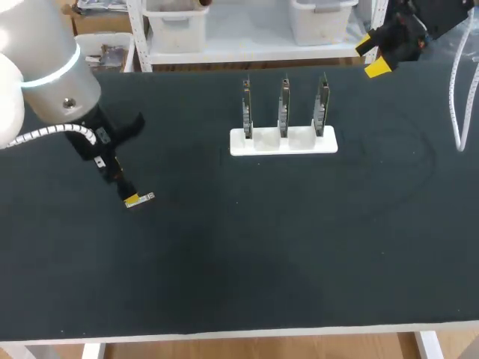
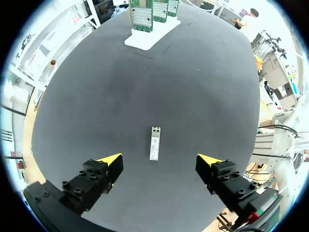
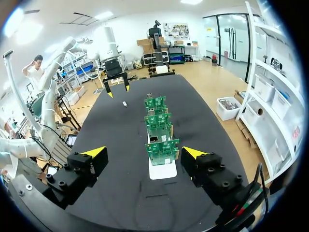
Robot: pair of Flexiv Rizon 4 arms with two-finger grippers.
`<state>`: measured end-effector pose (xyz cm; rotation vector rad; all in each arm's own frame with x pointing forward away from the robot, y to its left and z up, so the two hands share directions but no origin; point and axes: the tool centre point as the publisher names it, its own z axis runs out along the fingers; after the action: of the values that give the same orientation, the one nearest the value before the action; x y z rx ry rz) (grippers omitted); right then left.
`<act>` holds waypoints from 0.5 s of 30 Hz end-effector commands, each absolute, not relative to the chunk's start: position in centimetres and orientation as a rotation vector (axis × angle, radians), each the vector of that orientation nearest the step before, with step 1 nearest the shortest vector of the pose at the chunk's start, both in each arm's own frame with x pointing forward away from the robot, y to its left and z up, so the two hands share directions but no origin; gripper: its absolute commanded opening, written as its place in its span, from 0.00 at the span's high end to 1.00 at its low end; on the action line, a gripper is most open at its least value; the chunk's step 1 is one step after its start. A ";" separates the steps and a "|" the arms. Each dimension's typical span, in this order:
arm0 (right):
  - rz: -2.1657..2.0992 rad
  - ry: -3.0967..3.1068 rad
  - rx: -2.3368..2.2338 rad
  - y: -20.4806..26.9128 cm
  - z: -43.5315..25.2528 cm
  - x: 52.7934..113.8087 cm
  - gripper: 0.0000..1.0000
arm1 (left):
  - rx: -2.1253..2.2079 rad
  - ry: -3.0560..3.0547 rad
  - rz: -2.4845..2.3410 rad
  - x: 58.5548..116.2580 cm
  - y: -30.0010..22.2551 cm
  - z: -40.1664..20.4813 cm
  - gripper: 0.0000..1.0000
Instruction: Pick up the optical module with the left hand, and insert it into the network port with the right hand.
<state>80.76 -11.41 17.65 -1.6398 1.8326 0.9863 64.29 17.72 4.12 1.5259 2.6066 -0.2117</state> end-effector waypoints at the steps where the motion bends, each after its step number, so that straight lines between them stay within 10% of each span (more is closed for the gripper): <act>1: 0.978 1.833 -1.636 -11.4 17.7 80.4 0.00 | 1.562 2.601 -0.169 63.9 17.6 3.1 0.00; 15: 0.978 1.833 -1.636 -11.4 17.7 80.4 0.00 | 1.575 2.641 -0.134 63.4 16.8 1.2 0.00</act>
<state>80.76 -11.41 17.65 -1.6397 1.8326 0.9862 63.10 16.85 1.60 1.5793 2.6356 -0.1406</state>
